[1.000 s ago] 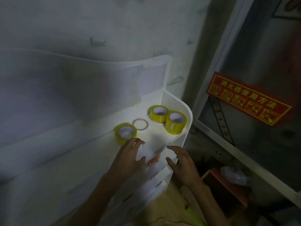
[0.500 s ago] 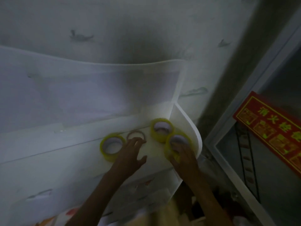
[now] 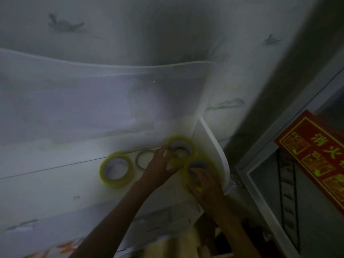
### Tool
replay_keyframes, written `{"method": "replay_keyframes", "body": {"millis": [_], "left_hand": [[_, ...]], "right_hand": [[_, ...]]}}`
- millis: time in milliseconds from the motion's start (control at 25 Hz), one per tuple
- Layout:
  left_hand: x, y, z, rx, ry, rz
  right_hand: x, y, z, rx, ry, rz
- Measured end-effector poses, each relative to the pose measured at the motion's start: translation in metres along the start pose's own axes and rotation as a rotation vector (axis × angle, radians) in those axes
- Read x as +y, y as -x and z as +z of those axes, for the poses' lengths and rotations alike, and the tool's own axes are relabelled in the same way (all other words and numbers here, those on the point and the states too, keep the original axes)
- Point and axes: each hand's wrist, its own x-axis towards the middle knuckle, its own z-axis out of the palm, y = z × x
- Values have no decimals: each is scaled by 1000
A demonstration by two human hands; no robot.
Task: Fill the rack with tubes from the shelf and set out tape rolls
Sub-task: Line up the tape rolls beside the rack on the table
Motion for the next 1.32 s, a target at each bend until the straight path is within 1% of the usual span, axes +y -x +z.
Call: {"method": "replay_keyframes", "body": {"millis": [120,200,280,360,440,560,680,840,960,1040,1120,1240,1320], "left_hand": [[-11,-8,7,-13,23,22],[-15,-10,5,-29,54,6],[-20,-7,-2,-25,72,34],[-27,2,-11,32,63,69],[-34,17,-24,130,66,91],[-45,38,-45,176,70,93],[-60,56,-62,212,30,-18],[-83,79,-83,212,-7,-57],[-103,99,-90,203,-76,-118],[-116,112,-96,183,-124,-168],[-130,118,-93,130,-146,-153],[-131,121,-109,125,-196,-252],[-127,128,-117,141,-202,-229]], "right_hand": [[0,0,3,17,3,-9],[-1,-2,3,26,4,2],[-1,-3,4,50,16,10],[-3,-5,5,53,23,20],[-5,-7,7,45,24,34],[-10,-10,8,35,36,65],[-18,-17,9,44,81,78],[-31,-22,17,70,225,-9],[-51,-29,28,16,140,44],[-65,-32,39,3,94,-11],[-74,-35,52,-42,84,-72],[-73,-37,73,-100,86,-44],[-70,-36,84,-103,95,-50]]}}
